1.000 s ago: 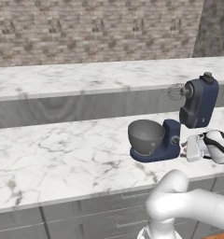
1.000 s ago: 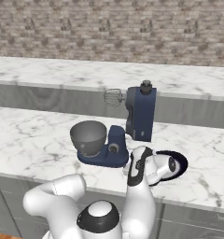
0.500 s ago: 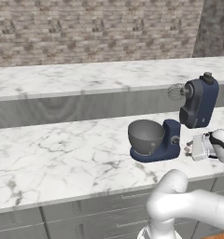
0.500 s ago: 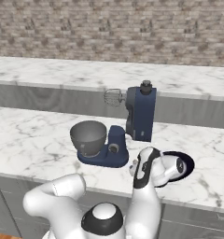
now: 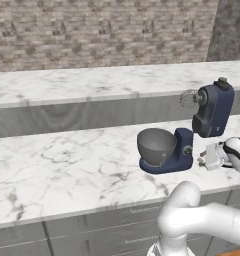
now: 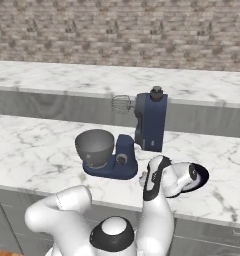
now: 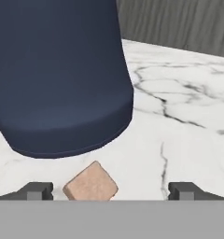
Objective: Add butter and sugar cubes to the stand mixer bowl and then turn on the stand mixer to begin making frosting.
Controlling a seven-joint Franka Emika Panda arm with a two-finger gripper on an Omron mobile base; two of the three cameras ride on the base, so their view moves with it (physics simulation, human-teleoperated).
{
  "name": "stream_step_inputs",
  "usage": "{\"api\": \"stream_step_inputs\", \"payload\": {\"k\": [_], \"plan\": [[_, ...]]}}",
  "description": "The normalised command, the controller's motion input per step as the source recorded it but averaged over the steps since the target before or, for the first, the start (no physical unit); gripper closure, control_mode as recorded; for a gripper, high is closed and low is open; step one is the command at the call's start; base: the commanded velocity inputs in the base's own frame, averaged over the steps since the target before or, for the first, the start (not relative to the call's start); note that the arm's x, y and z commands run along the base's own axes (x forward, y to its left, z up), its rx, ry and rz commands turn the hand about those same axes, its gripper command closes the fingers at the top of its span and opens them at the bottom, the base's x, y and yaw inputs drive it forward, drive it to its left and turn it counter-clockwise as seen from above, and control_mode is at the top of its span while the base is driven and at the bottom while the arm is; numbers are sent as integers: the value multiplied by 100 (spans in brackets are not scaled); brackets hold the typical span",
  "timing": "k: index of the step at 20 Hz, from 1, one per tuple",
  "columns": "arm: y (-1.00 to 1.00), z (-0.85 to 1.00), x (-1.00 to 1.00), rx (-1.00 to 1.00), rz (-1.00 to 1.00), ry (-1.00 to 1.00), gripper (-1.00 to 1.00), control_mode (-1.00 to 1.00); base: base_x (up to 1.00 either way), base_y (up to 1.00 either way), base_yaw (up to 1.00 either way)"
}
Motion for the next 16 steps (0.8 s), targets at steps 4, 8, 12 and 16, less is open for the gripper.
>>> {"api": "stream_step_inputs", "payload": {"k": [4, 8, 12, 16], "plan": [[28, -34, 0, 0, 0, 11, -100, -100, 0, 0, 0], [32, -37, 0, 0, 0, 10, 100, -100, 0, 0, 0], [16, -18, -13, 0, 0, 2, 100, -100, 0, 0, 0], [1, 1, -49, 0, -1, 0, 100, -100, 0, 0, 0]]}}
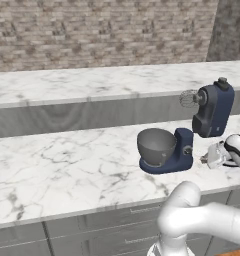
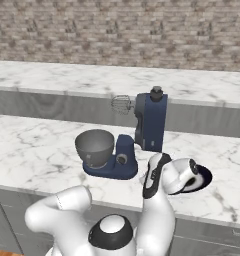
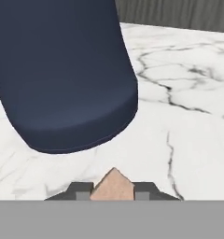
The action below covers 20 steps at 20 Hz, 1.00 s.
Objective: Add butter and sugar cubes to the stand mixer bowl and then turn on the stand mixer to begin making frosting.
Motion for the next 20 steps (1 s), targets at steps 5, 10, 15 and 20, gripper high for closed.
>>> {"api": "stream_step_inputs", "payload": {"k": [5, 10, 15, 20], "plan": [[28, 43, -81, 0, -3, -6, 100, -100, 0, 0, 0], [58, 95, -75, 0, -6, -9, 100, -100, 0, 0, 0], [70, 97, -83, -2, -10, -5, 100, -100, 0, 0, 0], [80, 68, -79, -9, -16, 0, 100, -100, 0, 0, 0]]}}
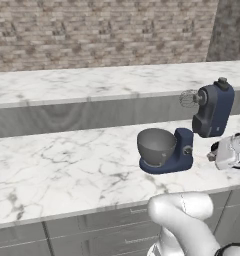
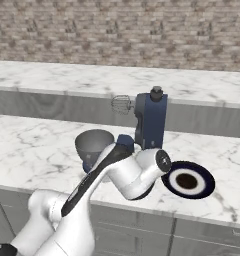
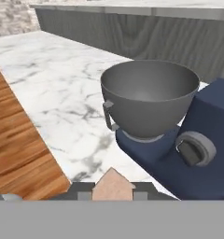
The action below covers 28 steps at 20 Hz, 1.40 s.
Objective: Add butter and sugar cubes to the stand mixer bowl and then turn on the stand mixer to begin making frosting.
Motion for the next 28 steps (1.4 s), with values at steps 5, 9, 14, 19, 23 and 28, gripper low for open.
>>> {"api": "stream_step_inputs", "payload": {"k": [5, 9, 14, 19, 23, 28], "plan": [[94, 59, -19, -14, -17, 8, 100, -100, 0, 0, 0], [86, 62, 14, -17, -17, 15, 100, -100, 0, 0, 0], [58, 60, 47, -18, -18, 18, 100, -100, 0, 0, 0], [30, 40, 67, -16, -20, 19, 100, -100, 0, 0, 0], [6, 6, 75, -13, -21, 15, 100, -100, 0, 0, 0], [-3, -7, 68, -4, -20, 9, 100, -100, 0, 0, 0]]}}
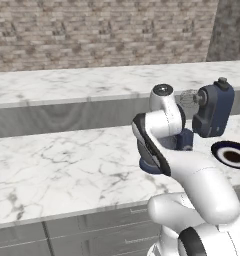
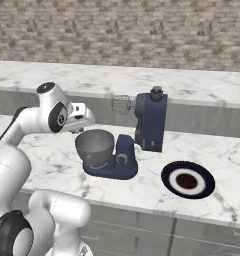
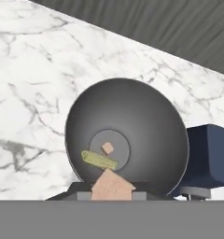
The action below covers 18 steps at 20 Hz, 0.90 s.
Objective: Add butter and sugar cubes to the stand mixer bowl and then turn on the stand mixer to begin making frosting.
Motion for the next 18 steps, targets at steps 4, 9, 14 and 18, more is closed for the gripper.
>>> {"api": "stream_step_inputs", "payload": {"k": [4, 9, 14, 18], "plan": [[-13, -28, 51, 0, -19, 13, 100, -100, 0, 0, 0], [-19, -46, 9, 0, -15, 10, 100, -100, 0, 0, 0], [-28, -46, 0, 0, -11, 4, 100, -100, 0, 0, 0], [-22, -28, 0, 0, -7, 0, 100, -100, 0, 0, 0]]}}
